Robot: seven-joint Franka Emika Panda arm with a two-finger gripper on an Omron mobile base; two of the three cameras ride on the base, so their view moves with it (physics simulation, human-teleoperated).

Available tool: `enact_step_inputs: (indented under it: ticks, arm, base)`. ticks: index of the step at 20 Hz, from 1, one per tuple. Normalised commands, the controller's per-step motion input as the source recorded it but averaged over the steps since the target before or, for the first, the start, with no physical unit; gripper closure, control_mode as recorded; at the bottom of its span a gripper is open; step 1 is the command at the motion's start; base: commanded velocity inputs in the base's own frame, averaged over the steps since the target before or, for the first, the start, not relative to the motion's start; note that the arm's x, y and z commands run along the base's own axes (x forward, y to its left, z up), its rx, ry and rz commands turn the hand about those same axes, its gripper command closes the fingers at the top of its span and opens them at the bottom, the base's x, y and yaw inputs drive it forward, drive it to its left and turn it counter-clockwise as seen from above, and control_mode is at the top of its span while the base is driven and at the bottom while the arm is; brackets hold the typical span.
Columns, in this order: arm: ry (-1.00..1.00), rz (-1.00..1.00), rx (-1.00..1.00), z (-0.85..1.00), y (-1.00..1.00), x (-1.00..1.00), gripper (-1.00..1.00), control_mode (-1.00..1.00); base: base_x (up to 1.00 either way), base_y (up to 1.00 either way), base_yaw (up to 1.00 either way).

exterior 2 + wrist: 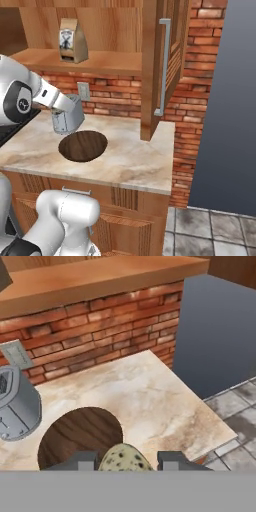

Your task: Pick the egg and butter from the fridge and place them by the bowl for mixing.

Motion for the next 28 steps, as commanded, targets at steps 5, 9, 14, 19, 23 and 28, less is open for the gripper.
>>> enact_step_inputs:
  ticks: [5, 9, 14, 19, 23, 28]
  arm:
    - [0.23, 0.00, 0.04, -0.47, -0.35, 0.01, 1.00, -1.00]
    - [0.21, 0.00, 0.01, -0.54, -0.40, 0.02, 1.00, -1.00]
    - [0.11, 0.00, 0.00, -0.49, -0.43, 0.05, 1.00, -1.00]
    - [0.05, 0.01, 0.00, -0.49, -0.28, 0.17, 1.00, -1.00]
    - [0.00, 0.00, 0.00, -0.48, -0.09, 0.40, 1.00, -1.00]
    - [0.00, 0.00, 0.00, -0.40, 0.00, 0.56, 1.00, -1.00]
  base:
    - [0.00, 0.00, 0.00]
    - [0.00, 0.00, 0.00]
    - [0.00, 0.00, 0.00]
    - [0.00, 0.00, 0.00]
    - [0.00, 0.00, 0.00]
    - [0.00, 0.00, 0.00]
